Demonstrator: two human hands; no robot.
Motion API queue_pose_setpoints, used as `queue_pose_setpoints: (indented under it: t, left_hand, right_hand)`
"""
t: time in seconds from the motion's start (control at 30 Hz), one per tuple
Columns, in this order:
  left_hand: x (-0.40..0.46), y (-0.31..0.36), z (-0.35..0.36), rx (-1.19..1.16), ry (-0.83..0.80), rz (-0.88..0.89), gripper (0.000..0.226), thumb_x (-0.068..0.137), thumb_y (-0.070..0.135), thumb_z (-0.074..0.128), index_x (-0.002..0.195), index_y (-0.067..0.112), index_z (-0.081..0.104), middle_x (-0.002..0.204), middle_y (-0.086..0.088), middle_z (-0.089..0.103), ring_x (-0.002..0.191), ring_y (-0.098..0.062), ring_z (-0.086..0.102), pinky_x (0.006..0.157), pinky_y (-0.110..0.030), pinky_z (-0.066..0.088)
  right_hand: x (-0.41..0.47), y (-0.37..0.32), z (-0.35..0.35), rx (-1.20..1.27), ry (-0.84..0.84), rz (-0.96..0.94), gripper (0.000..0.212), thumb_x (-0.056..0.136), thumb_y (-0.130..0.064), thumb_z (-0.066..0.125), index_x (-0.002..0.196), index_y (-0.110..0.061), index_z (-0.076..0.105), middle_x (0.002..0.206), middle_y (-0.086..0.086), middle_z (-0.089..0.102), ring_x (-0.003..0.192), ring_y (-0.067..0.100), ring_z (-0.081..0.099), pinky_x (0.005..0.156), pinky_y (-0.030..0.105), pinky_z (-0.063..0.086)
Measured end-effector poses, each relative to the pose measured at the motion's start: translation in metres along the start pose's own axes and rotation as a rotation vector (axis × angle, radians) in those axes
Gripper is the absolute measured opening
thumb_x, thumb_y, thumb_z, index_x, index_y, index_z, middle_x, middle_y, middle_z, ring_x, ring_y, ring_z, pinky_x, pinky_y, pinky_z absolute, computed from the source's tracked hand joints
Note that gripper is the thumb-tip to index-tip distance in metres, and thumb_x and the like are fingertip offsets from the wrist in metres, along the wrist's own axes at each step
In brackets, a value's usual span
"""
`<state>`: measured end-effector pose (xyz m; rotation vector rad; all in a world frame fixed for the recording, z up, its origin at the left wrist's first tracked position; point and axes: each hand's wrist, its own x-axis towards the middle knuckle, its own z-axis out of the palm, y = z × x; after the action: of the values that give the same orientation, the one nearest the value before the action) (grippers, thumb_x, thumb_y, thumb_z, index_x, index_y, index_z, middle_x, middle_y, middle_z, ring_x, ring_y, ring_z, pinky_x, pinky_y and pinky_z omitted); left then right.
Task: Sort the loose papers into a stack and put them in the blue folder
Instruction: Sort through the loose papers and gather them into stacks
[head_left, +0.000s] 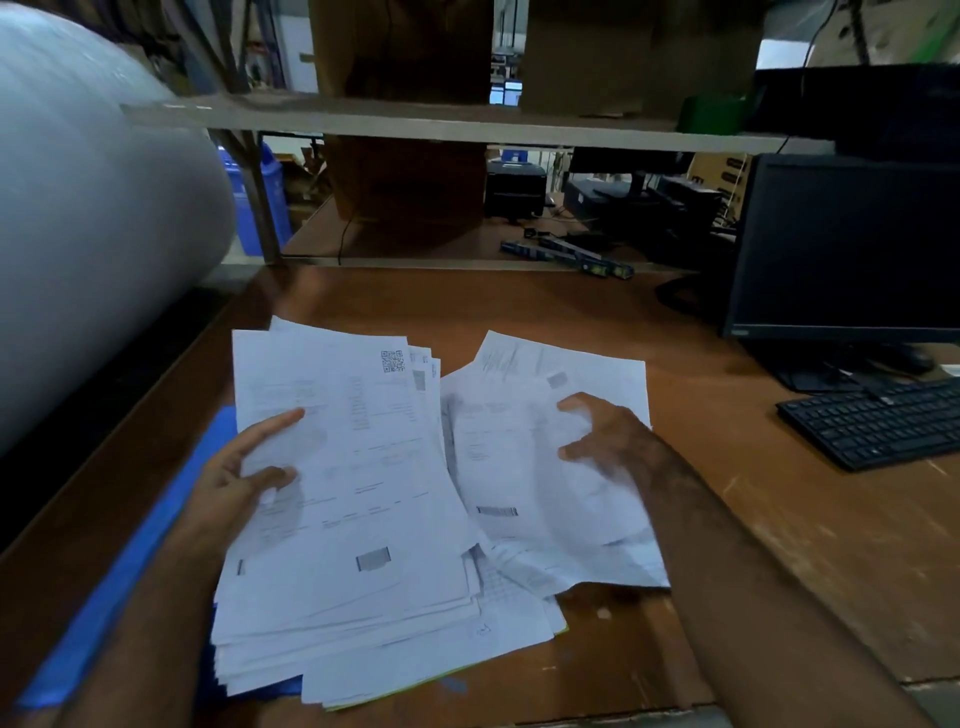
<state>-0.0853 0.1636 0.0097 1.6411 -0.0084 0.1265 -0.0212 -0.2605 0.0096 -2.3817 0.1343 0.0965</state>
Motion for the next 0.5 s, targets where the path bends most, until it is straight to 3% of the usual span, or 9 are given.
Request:
queue_pose_setpoints:
  t: [0.1,0.17,0.23,0.33,0.4,0.5]
  left_hand:
    - [0.003,-0.004,0.008,-0.002,-0.032,-0.012,0.059,0.088,-0.020,0.058,0.130,0.022,0.065,0.146,0.000,0.055,0.112,-0.008,0.062,0.075,-0.016,0.057]
    - [0.006,-0.007,0.012,0.007,-0.044,0.000,0.059,0.089,-0.018,0.059,0.126,0.026,0.067,0.145,0.000,0.056,0.118,-0.013,0.062,0.083,-0.021,0.056]
    - [0.009,-0.009,0.012,0.020,-0.056,0.022,0.059,0.089,-0.018,0.059,0.123,0.029,0.068,0.145,0.000,0.057,0.123,-0.016,0.060,0.085,-0.018,0.055]
    - [0.014,-0.010,0.008,0.067,-0.060,0.013,0.059,0.091,-0.014,0.061,0.128,0.031,0.067,0.149,0.002,0.054,0.133,-0.022,0.053,0.094,-0.029,0.050]
    - [0.017,-0.010,0.003,0.085,-0.045,0.014,0.059,0.091,-0.013,0.062,0.130,0.031,0.067,0.152,0.004,0.051,0.138,-0.022,0.048,0.101,-0.034,0.045]
    - [0.017,-0.006,0.002,0.080,-0.026,0.028,0.062,0.088,-0.015,0.064,0.131,0.030,0.065,0.152,0.004,0.051,0.142,-0.018,0.044,0.098,-0.020,0.043]
  right_hand:
    - [0.000,-0.001,-0.010,0.017,0.091,-0.133,0.043,0.079,-0.017,0.084,0.116,-0.035,0.070,0.127,-0.011,0.066,0.109,0.015,0.062,0.080,0.020,0.050]
    - [-0.005,-0.014,-0.023,0.006,0.154,-0.230,0.032,0.082,-0.025,0.083,0.111,-0.036,0.074,0.122,-0.017,0.067,0.109,0.004,0.061,0.088,0.017,0.048]
    - [-0.012,-0.033,-0.039,0.062,0.168,-0.322,0.024,0.084,-0.026,0.083,0.107,-0.032,0.077,0.116,-0.018,0.070,0.103,-0.006,0.063,0.091,0.016,0.048]
    - [-0.031,-0.065,-0.061,0.508,0.111,-0.436,0.026,0.093,-0.013,0.073,0.117,-0.020,0.076,0.111,-0.007,0.077,0.098,0.010,0.073,0.081,0.028,0.058]
    - [-0.043,-0.081,-0.069,0.827,0.115,-0.472,0.029,0.097,-0.009,0.066,0.123,-0.019,0.072,0.112,-0.003,0.076,0.094,0.015,0.074,0.073,0.027,0.060]
    - [-0.047,-0.090,-0.054,1.222,0.036,-0.446,0.034,0.097,-0.016,0.061,0.129,-0.028,0.066,0.117,0.000,0.073,0.095,0.015,0.073,0.071,0.028,0.062]
